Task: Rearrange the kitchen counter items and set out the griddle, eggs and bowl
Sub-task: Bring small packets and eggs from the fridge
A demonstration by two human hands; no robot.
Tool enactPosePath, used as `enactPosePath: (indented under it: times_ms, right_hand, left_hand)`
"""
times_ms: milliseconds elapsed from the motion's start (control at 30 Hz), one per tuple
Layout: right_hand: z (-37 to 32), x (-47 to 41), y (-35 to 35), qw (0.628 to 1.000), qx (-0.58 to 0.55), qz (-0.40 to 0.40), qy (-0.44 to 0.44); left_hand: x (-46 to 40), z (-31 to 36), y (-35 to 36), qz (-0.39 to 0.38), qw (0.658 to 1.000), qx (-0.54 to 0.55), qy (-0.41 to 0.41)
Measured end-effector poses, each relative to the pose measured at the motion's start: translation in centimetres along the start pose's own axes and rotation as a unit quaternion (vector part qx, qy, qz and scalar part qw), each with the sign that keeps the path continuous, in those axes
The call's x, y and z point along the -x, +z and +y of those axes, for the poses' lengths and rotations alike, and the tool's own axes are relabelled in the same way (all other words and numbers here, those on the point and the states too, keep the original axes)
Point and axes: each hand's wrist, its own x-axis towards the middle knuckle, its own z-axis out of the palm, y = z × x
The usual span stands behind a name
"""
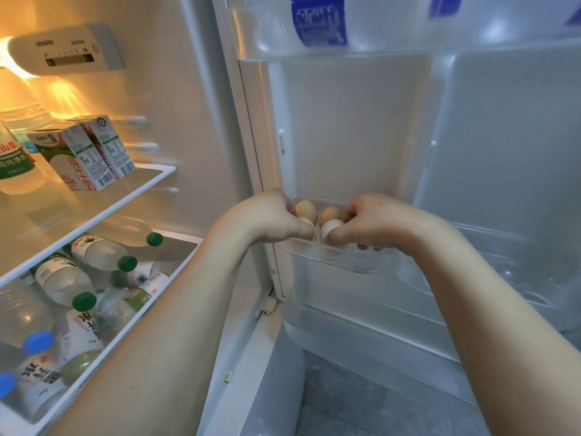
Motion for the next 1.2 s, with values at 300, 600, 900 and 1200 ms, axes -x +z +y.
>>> enactPosePath:
  times_ms: [300,600,900,1200]
  right_hand:
    - [1.4,0.2,-1.0,0.978,-0.185,0.089,-0.046]
    - [0.1,-0.5,0.1,0.864,-0.47,0.161,-0.081]
    - [-4.3,0.2,2.9,0.779,-0.597,0.149,-0.122]
    - [-8.4,2.5,7.5,0.767,-0.615,-0.04,-0.178]
  left_hand:
    - [1.6,-1.5,0.7,0.044,0.976,0.209,0.043]
    - [2.7,-2.3,1.6,0.129,0.881,0.454,0.041]
    - [6.1,-5.0,2.4,0.195,0.686,0.701,-0.015]
    - [14.8,-7.2,5.0,0.346,0.602,0.716,-0.065]
